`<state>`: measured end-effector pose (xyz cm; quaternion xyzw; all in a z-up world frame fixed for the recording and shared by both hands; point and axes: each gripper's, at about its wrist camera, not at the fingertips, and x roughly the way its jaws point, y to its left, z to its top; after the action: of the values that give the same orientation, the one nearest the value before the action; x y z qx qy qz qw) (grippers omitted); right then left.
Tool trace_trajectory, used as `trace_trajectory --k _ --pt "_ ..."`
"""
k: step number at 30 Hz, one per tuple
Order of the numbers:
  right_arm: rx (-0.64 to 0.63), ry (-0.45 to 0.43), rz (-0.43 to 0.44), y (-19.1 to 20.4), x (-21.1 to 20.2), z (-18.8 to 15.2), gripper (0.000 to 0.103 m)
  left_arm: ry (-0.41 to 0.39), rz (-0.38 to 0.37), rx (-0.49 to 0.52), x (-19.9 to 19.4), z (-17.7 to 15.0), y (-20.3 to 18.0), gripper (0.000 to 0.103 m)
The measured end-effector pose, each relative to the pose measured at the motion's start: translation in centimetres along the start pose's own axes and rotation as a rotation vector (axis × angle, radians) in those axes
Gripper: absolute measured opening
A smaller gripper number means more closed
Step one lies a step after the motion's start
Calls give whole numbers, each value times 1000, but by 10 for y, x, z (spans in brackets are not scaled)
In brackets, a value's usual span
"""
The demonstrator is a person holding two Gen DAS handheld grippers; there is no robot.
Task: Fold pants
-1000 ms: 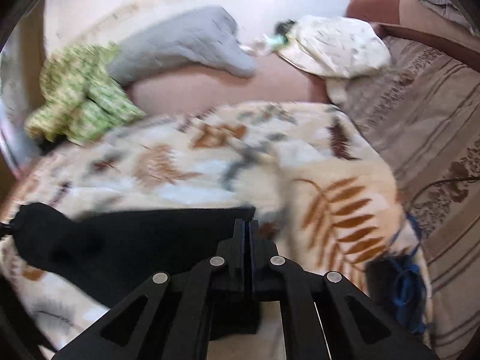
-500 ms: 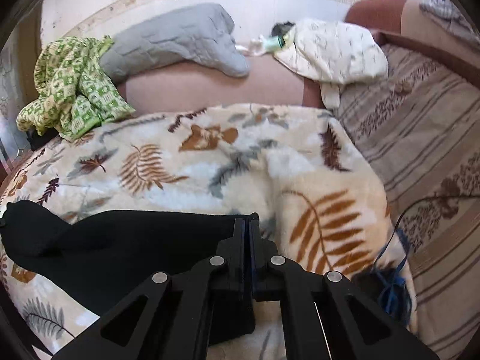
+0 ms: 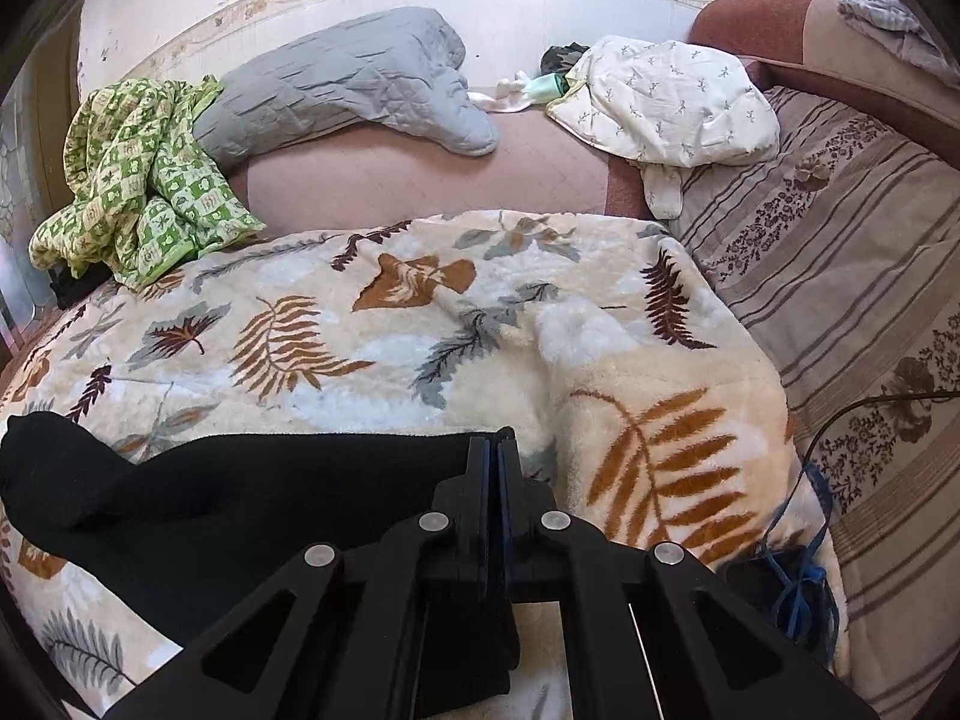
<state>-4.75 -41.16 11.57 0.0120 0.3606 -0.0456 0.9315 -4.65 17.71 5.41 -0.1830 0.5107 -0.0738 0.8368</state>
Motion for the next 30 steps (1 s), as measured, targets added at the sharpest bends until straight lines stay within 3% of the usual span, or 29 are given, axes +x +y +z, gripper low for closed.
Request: trace_trajectory --k 1,3,4,11,13,20,24,27,30 --pt "-3 2 -1 0 1 0 1 20 3 28 5 2 -5 38" --pt "-11 4 -5 1 3 1 1 46 48 67 13 9 -13 18" --pt "-14 4 -6 1 5 1 1 56 22 67 16 14 -15 14" --pt "6 -10 -22 -3 9 6 1 13 -272 -94 -18 50 -7 13" --pt "14 -12 -25 -6 10 8 1 -3 -321 -150 -21 64 0 13" --pt "73 -24 -13 -10 23 21 1 -7 -304 -224 6 98 0 13" --pt "64 -63 -16 -5 18 37 1 -53 -316 -272 5 111 8 13" --pt "58 -78 -36 -3 25 51 1 -97 -282 -295 15 128 12 12" --pt "43 -72 -66 2 48 63 2 -63 -234 -290 37 139 16 15"
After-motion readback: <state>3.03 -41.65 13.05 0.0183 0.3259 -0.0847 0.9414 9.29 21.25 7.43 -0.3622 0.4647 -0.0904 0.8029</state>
